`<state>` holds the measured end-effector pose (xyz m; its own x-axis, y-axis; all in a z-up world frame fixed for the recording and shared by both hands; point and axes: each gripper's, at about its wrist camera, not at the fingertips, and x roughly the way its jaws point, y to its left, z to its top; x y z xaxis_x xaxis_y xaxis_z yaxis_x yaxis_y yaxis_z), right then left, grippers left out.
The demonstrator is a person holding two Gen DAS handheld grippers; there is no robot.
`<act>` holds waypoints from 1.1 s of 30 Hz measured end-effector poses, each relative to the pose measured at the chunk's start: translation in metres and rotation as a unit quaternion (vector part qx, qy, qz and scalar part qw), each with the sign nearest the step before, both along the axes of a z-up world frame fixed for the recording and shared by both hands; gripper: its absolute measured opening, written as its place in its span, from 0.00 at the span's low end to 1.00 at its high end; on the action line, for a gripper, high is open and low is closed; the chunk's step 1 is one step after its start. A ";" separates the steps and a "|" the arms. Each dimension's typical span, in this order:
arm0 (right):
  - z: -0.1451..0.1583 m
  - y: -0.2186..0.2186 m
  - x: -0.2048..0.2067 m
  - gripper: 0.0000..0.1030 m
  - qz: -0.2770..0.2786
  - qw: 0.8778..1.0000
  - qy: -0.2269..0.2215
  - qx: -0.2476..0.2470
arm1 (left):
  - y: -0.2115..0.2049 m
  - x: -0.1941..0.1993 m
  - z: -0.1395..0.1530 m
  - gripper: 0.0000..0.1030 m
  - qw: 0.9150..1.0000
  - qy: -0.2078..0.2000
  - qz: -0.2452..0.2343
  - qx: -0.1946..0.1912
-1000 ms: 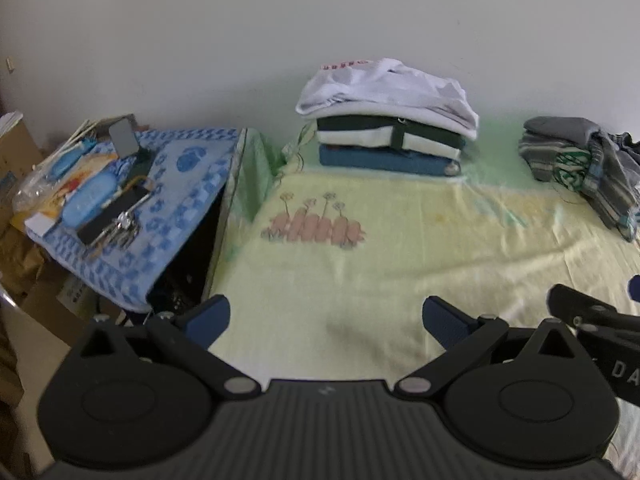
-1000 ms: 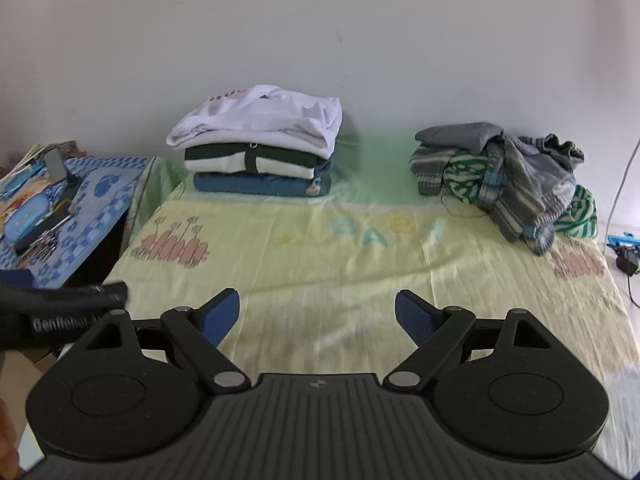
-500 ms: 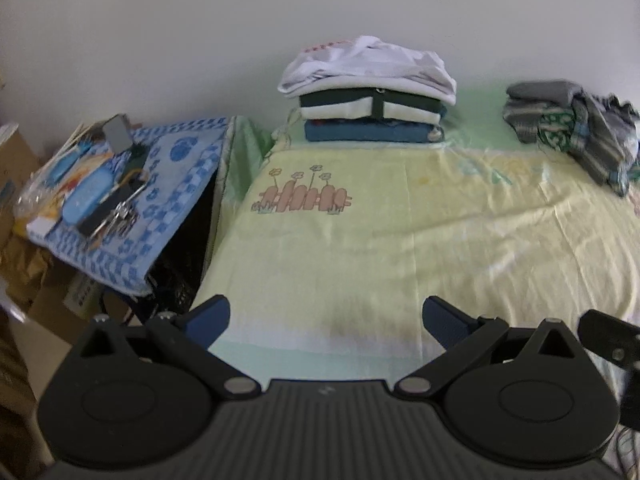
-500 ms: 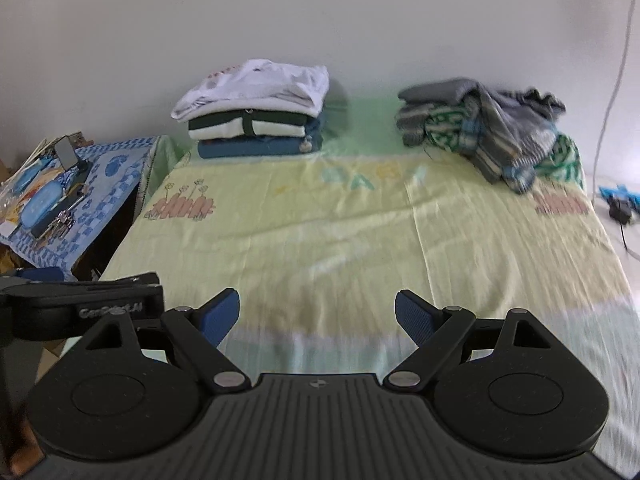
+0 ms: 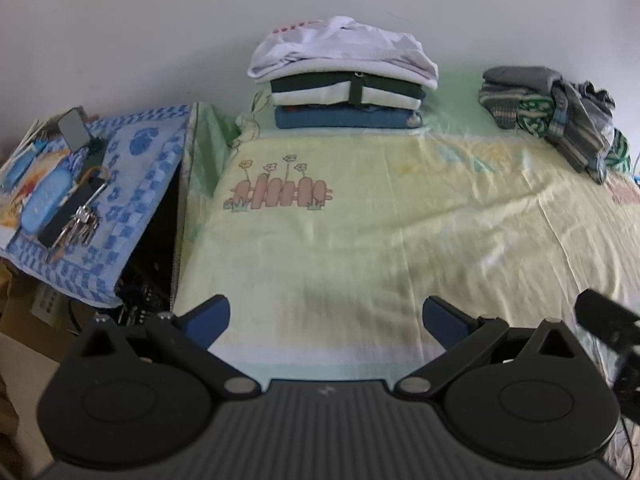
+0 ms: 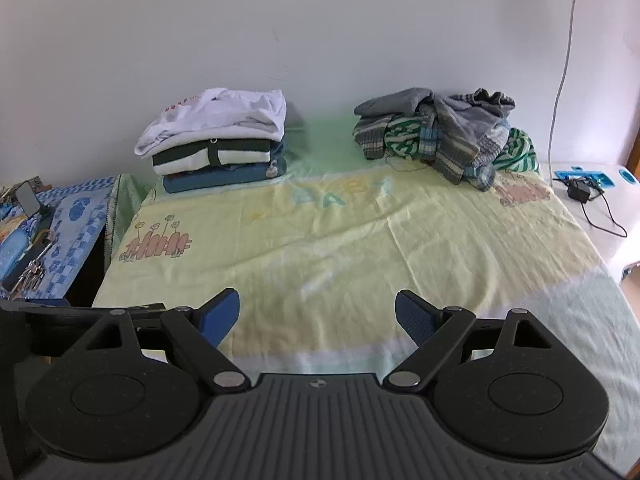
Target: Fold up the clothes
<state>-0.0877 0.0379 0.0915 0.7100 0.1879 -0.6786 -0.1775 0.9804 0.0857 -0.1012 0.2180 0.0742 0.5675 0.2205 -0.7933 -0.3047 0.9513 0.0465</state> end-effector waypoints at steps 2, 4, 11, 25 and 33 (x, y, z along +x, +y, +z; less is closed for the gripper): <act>0.001 0.004 0.000 0.85 -0.001 1.000 0.000 0.004 | 0.005 -0.001 0.002 0.99 1.000 -0.001 0.004 -0.001; 0.003 0.008 0.001 0.85 -0.002 1.000 -0.001 0.008 | 0.009 -0.003 0.004 0.99 1.000 -0.003 0.011 -0.002; 0.011 0.017 0.003 0.85 0.006 1.000 -0.011 0.004 | 0.012 -0.005 0.007 0.99 1.000 -0.003 0.021 0.023; -0.006 0.024 0.006 0.85 0.007 1.000 0.002 -0.016 | 0.003 -0.006 0.003 0.99 0.999 -0.008 0.012 0.034; -0.014 0.021 0.010 0.85 -0.003 1.000 0.016 -0.015 | 0.004 -0.002 0.001 0.99 1.000 -0.004 0.010 0.022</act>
<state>-0.0778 0.0586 0.0777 0.6889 0.1627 -0.7063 -0.1695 0.9836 0.0614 -0.1034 0.2220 0.0755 0.5684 0.2664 -0.7785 -0.3250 0.9419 0.0850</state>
